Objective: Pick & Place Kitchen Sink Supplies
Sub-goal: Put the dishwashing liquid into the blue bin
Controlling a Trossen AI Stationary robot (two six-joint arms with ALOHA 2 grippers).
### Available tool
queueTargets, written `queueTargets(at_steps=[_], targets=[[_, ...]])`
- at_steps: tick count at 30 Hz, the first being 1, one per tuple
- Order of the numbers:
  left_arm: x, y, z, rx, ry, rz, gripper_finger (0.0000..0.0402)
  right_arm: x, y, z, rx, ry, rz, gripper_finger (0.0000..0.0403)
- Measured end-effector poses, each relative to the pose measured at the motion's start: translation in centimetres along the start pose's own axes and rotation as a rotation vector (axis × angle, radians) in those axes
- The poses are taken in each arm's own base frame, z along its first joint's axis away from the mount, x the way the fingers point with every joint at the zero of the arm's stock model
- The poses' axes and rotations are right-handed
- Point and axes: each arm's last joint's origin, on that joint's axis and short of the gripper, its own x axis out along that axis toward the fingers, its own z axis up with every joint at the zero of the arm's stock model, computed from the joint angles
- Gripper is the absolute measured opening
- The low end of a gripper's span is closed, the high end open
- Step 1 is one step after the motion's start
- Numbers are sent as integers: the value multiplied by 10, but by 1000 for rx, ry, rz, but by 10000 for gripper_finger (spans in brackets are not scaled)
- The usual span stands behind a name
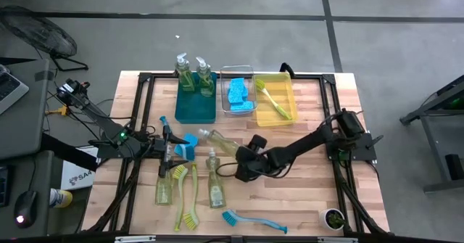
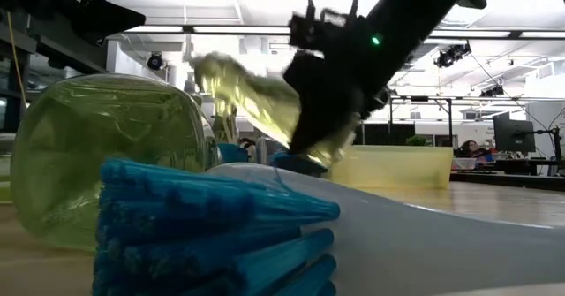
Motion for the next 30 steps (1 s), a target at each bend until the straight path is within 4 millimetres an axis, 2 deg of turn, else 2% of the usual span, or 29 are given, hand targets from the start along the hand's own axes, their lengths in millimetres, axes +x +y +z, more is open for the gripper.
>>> queueTargets(at_steps=[8,16,23,30], targets=[[0,0,0,1,0,0,321,-13,13,17,83,-312,-155,253],[0,-1,3,-7,-25,-11,321,-19,16,40,137,-501,-216,253],[-1,-2,18,75,-155,-14,321,1,19,55,89,-607,-81,253],[-4,-3,29,158,-250,-25,321,8,16,69,59,-718,63,253]])
